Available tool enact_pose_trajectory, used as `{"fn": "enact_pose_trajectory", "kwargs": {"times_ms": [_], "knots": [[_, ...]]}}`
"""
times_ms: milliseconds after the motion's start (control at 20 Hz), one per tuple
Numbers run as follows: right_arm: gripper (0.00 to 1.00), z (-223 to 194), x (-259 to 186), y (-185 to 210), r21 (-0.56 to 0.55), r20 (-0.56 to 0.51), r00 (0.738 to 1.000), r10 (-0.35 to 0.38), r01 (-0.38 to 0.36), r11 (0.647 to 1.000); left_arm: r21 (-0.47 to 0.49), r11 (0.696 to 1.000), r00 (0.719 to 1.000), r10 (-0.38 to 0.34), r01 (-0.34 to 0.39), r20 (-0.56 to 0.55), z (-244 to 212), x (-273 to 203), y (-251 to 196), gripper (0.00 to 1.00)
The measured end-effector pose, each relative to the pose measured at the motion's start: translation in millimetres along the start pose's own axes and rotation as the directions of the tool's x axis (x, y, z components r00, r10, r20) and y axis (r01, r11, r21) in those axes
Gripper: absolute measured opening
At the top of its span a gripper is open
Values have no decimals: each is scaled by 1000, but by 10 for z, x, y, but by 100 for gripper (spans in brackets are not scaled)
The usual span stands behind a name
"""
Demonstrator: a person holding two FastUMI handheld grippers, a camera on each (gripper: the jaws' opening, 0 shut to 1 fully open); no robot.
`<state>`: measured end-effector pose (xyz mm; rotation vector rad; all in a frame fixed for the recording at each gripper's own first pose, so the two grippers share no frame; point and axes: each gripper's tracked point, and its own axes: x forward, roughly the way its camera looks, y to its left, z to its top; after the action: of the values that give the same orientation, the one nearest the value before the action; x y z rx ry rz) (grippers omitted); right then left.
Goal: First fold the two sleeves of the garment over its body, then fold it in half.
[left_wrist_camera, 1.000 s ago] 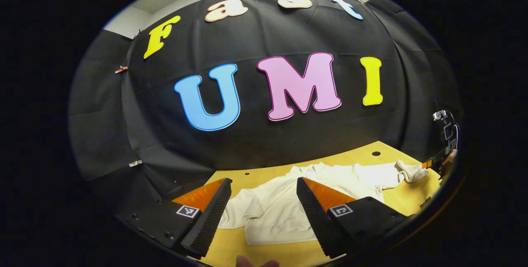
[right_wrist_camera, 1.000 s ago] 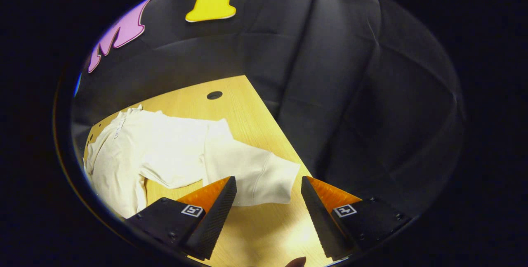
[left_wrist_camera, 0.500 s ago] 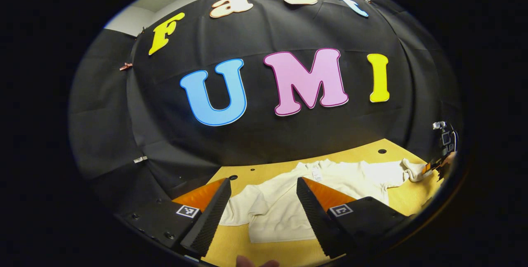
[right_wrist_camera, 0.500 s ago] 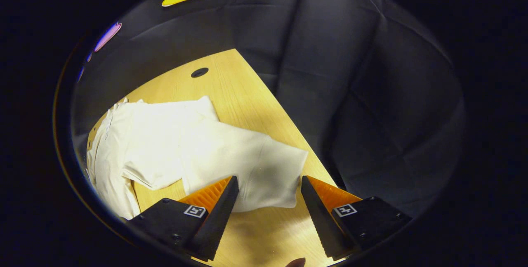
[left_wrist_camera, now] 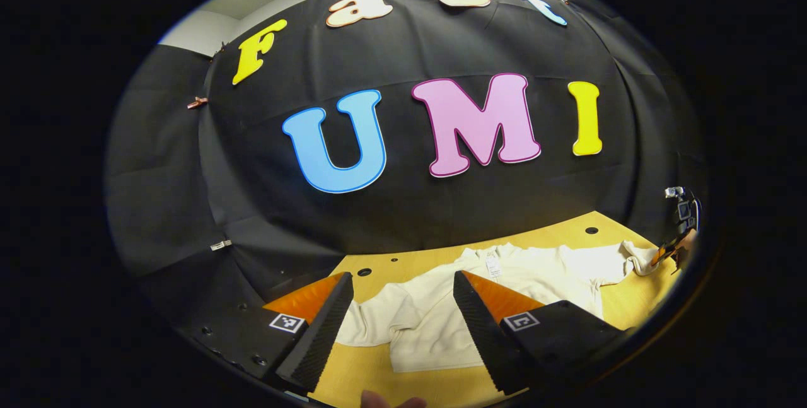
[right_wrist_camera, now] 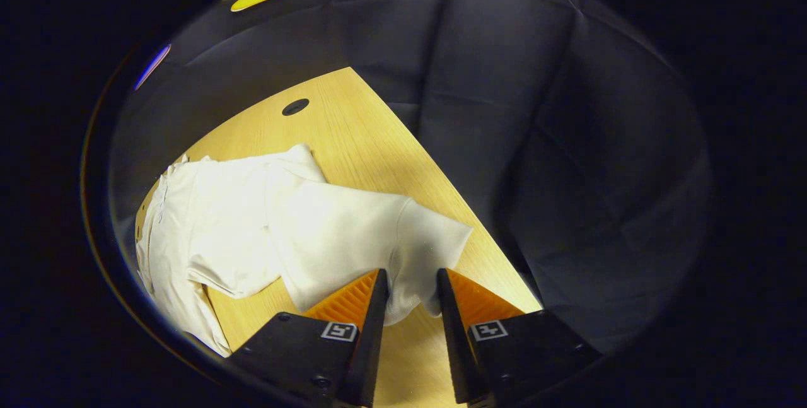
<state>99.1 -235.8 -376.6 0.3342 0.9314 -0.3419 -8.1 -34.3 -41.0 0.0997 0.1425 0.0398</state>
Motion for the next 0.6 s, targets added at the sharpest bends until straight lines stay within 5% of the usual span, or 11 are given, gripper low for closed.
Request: {"fn": "enact_pose_trajectory", "kwargs": {"times_ms": [50, 100, 150, 250, 600], "knots": [[36, 0, 7, -5, 2, -6, 1000, 0, 0, 1000, 0, 1000, 1000, 1, -1, 3, -6, 5, 13, 98], [48, 1, 17, 11, 11, -18, 1000, 7, -7, 1000, -1, 1000, 1000, 2, -2, 4, 3, 16, 25, 98], [28, 3, 14, 32, 22, -18, 1000, 5, -4, 1000, -3, 1000, 1000, 2, -2, 4, -6, 25, 49, 98], [20, 1, 17, 58, 26, -26, 1000, 18, -17, 1000, -5, 1000, 1000, 2, -2, 5, -8, 33, 76, 98], [13, 139, -93, 106, 76, 34, 998, 44, -47, 996, -21, 1000, 1000, 6, -6, -1, -66, 111, 263, 98]]}}
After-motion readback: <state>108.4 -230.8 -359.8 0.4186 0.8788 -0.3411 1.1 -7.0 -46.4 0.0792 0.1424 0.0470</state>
